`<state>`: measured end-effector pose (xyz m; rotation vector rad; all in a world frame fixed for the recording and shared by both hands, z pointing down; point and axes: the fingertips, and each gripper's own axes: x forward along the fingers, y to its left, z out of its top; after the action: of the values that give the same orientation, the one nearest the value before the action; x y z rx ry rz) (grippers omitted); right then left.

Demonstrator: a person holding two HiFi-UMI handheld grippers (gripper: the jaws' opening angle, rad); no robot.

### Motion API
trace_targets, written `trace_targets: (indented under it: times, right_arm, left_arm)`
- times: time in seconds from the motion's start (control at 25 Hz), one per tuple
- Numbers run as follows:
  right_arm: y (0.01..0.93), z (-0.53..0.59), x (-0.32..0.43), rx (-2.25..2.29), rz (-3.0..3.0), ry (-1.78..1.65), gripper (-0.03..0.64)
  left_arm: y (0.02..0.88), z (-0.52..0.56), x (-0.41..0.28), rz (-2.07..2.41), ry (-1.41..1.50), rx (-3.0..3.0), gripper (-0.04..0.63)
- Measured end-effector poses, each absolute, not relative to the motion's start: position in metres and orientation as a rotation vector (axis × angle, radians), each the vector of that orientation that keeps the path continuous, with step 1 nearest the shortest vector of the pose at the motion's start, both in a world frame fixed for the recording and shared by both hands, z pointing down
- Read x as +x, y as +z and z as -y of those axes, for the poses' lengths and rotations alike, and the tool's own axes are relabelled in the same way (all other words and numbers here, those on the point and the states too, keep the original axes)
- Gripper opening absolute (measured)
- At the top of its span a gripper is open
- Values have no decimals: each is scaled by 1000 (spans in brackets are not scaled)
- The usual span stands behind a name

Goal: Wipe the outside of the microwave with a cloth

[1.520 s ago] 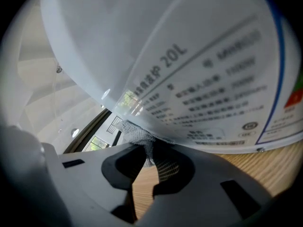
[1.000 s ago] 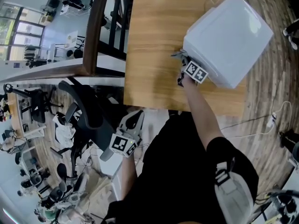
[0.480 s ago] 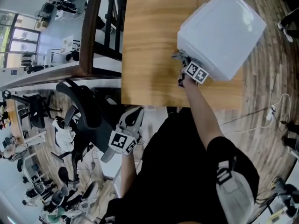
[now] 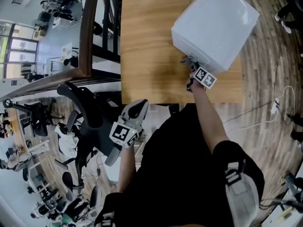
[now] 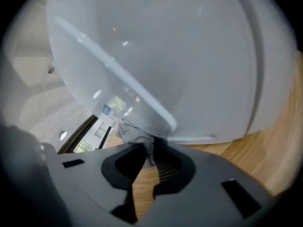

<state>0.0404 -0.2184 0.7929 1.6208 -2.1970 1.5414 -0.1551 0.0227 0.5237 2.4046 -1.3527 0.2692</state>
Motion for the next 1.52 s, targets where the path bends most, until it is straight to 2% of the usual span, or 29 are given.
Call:
trace_targets:
  times: [0.52,0.84,1.08,1.52]
  right_arm:
    - [788,168,134,1763,2139,1531,48]
    - [795,151,167,1845,2063,1531,48]
    - [784,142,162,1746,2170,1501,46]
    - [736,104,148,1526,2346,1160,46]
  left_arm:
    - [520,-23,-114,1213,278,2503,2]
    - [522,-21,-104,1166,258,2555,2]
    - [526,-27,-104,1126,269,2555,2]
    - [523,-32,-83,1027,263,2609,2]
